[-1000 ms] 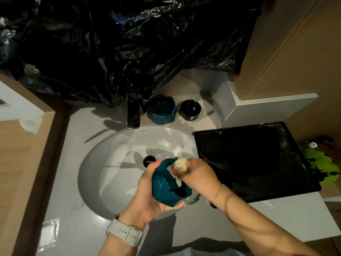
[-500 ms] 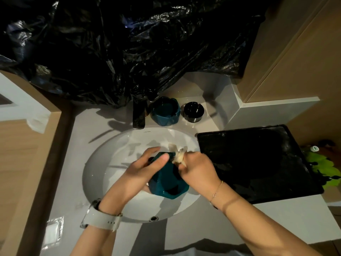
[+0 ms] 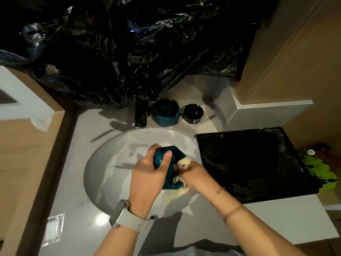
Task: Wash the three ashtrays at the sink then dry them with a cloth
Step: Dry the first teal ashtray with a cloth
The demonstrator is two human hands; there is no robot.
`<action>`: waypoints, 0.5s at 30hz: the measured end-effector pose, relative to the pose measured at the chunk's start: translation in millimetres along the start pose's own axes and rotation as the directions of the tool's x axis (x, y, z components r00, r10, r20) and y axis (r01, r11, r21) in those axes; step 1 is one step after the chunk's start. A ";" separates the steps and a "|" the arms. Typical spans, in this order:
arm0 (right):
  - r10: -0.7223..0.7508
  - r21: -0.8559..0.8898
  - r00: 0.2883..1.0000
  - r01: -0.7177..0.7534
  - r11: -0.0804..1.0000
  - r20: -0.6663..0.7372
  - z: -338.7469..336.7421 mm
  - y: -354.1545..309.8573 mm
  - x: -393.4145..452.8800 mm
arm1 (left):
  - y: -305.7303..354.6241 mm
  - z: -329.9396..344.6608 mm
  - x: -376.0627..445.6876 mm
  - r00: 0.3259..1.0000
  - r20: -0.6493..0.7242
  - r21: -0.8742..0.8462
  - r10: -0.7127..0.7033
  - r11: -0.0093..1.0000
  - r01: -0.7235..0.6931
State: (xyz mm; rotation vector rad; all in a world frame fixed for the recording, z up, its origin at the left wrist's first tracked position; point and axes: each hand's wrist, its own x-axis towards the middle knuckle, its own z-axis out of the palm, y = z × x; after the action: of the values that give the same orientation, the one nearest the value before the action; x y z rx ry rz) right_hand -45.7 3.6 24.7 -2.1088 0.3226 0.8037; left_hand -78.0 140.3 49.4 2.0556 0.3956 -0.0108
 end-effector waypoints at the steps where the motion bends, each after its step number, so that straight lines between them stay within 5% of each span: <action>1: -0.057 -0.036 0.997 0.055 0.998 -0.048 -2.8 -0.7 2.6 | -0.6 1.6 -3.7 1.000 0.020 -0.005 -0.004 1.000 0.004; 4: -0.219 -0.307 0.969 0.177 0.935 -0.109 -11.3 -8.3 4.5 | -2.8 2.7 -12.1 0.998 0.064 -0.019 -0.020 1.000 0.021; 6: -0.215 -0.298 0.971 0.176 0.938 -0.105 -12.9 -12.0 2.8 | -2.1 1.1 -14.1 0.998 0.060 -0.002 0.001 1.000 -0.001; 9: -0.070 0.015 0.993 0.071 0.997 -0.094 -5.3 -14.5 -3.9 | 2.7 0.6 -11.0 1.000 -0.016 -0.024 0.003 1.000 -0.004; 12: 0.098 0.482 0.995 -0.102 0.870 0.035 8.8 -16.6 -14.9 | 7.0 5.5 -7.7 0.993 -0.120 -0.079 -0.012 0.997 0.002; 15: 0.076 0.496 0.992 -0.016 0.868 -0.100 13.9 -9.7 -12.8 | 7.3 8.9 -9.0 0.996 -0.090 -0.117 0.004 0.993 -0.014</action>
State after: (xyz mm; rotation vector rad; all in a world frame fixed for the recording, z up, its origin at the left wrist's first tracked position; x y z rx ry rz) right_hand -56.8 19.8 32.8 -1.6664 0.5794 0.5496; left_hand -83.1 127.0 52.7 1.9465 0.4324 0.1085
